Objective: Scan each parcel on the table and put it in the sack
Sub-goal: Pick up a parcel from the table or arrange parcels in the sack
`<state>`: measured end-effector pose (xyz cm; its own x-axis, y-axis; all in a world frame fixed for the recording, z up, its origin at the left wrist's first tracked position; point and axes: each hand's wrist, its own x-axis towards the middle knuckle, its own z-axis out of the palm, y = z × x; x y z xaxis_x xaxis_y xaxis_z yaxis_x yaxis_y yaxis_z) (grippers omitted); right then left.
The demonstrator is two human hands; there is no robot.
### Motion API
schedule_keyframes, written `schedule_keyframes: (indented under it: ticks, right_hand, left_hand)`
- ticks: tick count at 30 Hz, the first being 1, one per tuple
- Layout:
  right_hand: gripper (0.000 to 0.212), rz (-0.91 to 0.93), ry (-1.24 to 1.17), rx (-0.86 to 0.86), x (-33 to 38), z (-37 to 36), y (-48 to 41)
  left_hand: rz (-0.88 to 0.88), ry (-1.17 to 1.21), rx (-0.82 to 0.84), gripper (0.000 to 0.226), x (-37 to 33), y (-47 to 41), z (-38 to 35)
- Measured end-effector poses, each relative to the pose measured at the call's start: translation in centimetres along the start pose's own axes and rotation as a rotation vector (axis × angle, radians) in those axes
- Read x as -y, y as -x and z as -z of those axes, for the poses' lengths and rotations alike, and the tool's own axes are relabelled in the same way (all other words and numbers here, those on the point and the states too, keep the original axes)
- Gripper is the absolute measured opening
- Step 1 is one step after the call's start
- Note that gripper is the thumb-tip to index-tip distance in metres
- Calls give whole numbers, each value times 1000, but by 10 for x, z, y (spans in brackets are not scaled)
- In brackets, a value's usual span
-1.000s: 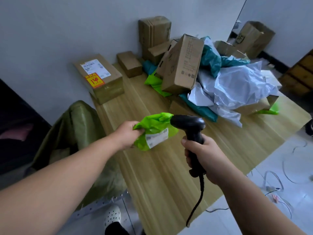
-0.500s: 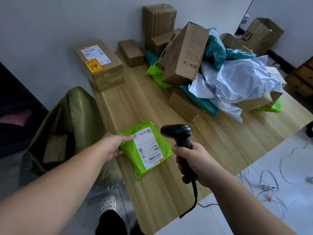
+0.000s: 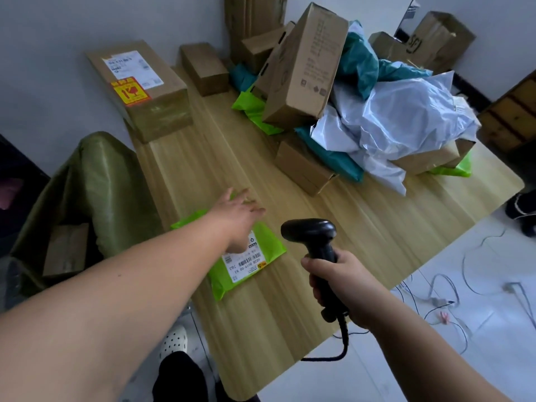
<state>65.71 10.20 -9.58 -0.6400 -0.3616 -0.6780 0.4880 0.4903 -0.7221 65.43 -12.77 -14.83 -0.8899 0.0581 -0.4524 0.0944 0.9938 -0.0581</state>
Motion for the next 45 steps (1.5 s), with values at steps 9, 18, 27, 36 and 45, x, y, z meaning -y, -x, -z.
schedule_keyframes:
  ticks: [9, 18, 27, 36, 45]
  right_hand:
    - [16, 0, -44, -13, -11, 9, 5]
    - [17, 45, -130, 14, 12, 5, 11]
    - [15, 146, -179, 132, 80, -15, 23]
    - [17, 204, -157, 204, 118, -30, 41]
    - [17, 209, -144, 227, 131, -35, 46]
  left_hand:
    - [491, 453, 296, 91, 7, 22, -17]
    - [641, 1677, 52, 5, -8, 55, -21]
    - [754, 1844, -466, 16, 21, 80, 32]
    - [779, 1797, -668, 16, 36, 107, 50]
    - [762, 1790, -720, 17, 40, 117, 55]
